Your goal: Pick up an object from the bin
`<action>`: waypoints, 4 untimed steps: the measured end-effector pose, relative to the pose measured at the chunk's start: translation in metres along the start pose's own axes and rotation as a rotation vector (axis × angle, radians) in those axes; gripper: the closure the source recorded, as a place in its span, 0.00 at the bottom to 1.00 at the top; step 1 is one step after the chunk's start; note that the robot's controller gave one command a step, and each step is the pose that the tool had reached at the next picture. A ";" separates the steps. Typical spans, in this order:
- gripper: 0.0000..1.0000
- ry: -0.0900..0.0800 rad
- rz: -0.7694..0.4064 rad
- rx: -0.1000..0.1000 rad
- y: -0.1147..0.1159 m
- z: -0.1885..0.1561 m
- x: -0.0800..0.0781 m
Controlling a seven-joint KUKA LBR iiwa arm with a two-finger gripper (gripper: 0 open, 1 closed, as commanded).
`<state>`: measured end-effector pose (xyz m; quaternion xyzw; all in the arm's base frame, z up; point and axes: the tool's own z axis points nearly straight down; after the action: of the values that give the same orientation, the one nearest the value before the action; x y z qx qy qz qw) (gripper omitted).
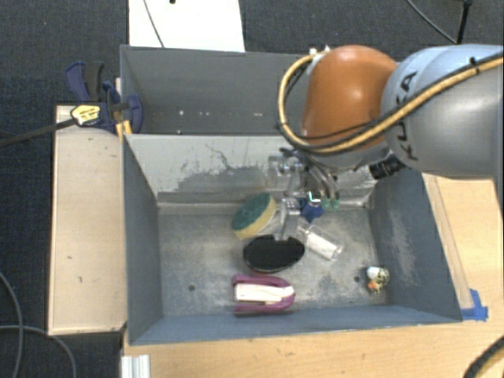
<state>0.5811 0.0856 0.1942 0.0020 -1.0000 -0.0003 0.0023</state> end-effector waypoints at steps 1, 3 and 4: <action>0.00 -0.002 -0.161 0.001 0.005 0.063 0.013; 0.00 -0.005 -0.350 0.000 -0.026 0.084 0.044; 0.00 -0.026 -0.285 0.003 -0.022 0.107 0.046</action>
Offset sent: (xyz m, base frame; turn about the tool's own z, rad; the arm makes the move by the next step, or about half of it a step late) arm -0.0125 0.0047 -0.0615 -0.1607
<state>0.5352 0.0638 0.0872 0.1439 -0.9895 0.0007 -0.0106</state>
